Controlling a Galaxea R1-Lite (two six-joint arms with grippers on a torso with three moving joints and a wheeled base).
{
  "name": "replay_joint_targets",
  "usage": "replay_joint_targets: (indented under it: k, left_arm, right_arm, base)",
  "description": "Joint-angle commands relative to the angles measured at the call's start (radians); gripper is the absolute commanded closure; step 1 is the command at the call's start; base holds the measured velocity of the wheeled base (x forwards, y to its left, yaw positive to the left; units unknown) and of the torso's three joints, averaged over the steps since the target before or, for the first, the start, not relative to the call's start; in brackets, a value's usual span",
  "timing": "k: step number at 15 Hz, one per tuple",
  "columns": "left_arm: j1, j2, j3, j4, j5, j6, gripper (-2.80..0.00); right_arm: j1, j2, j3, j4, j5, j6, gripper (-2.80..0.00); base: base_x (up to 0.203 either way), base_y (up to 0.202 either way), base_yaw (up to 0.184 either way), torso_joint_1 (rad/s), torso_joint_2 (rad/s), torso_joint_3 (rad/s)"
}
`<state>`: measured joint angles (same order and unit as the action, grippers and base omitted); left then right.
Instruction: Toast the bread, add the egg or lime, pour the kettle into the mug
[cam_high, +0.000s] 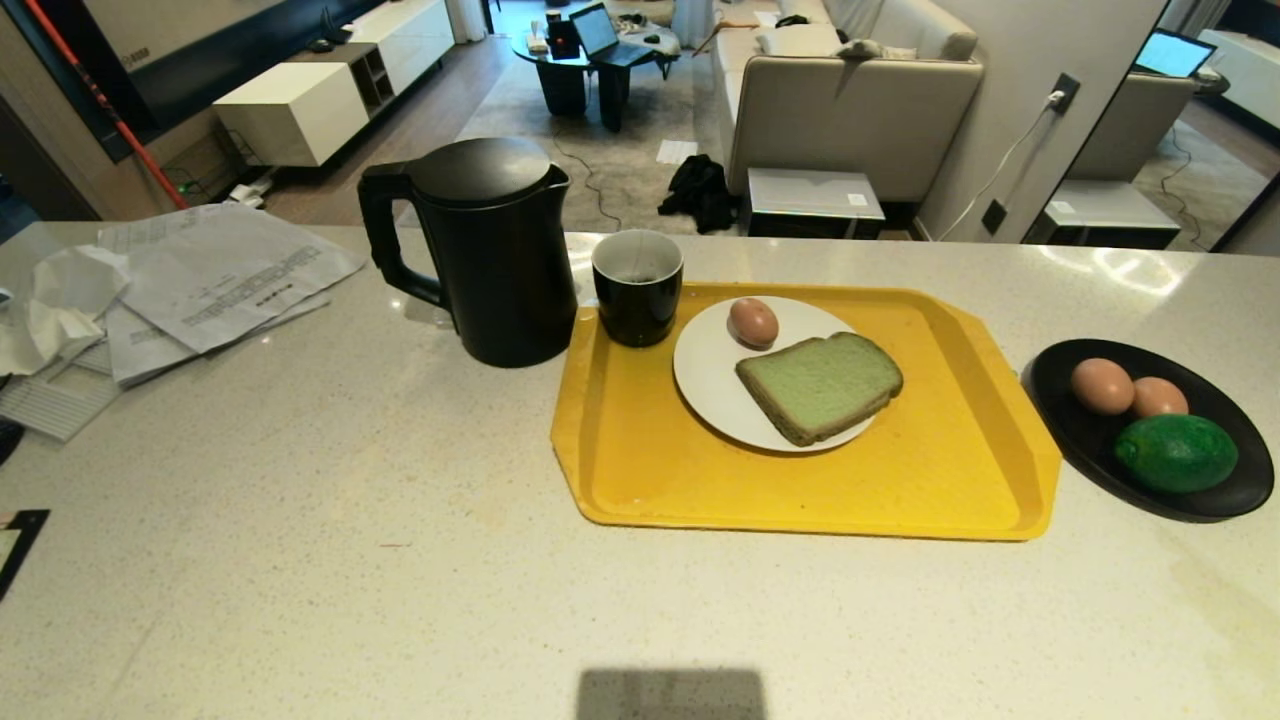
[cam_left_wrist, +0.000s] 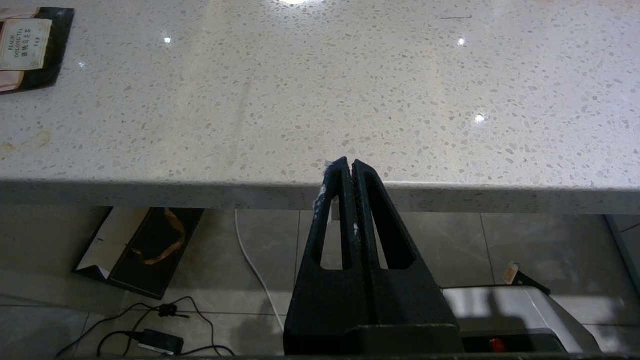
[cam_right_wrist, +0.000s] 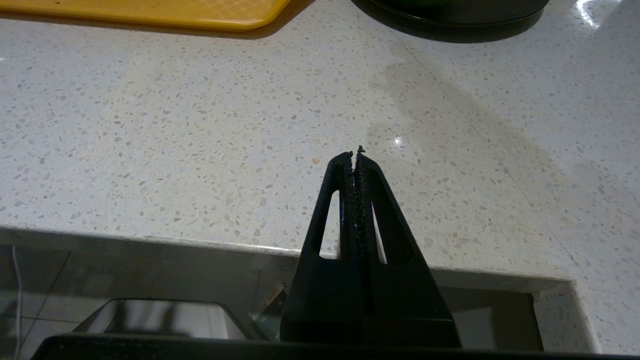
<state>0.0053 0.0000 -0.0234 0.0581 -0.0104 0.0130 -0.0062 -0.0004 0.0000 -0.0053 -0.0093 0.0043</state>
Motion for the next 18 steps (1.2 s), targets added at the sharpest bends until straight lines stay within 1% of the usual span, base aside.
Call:
replay_joint_targets:
  k: [1, 13, 18]
  left_arm:
    - [0.001, -0.002, 0.0, 0.0, 0.0, -0.001, 0.0]
    - [0.001, -0.002, 0.0, 0.0, 0.0, 0.002, 0.0]
    - [0.001, -0.002, 0.0, 0.0, 0.0, 0.004, 0.0]
  right_arm:
    - [0.0, 0.0, 0.0, -0.001, 0.0, 0.0, 0.0]
    - [0.0, 0.0, 0.0, -0.001, 0.0, -0.001, 0.0]
    - [0.0, 0.0, 0.0, -0.001, 0.0, -0.001, 0.0]
  base:
    - [0.0, 0.0, 0.0, 0.0, 0.0, 0.0]
    - [0.0, 0.0, 0.0, 0.0, 0.0, 0.0]
    - [0.0, 0.0, 0.0, 0.002, 0.0, 0.154]
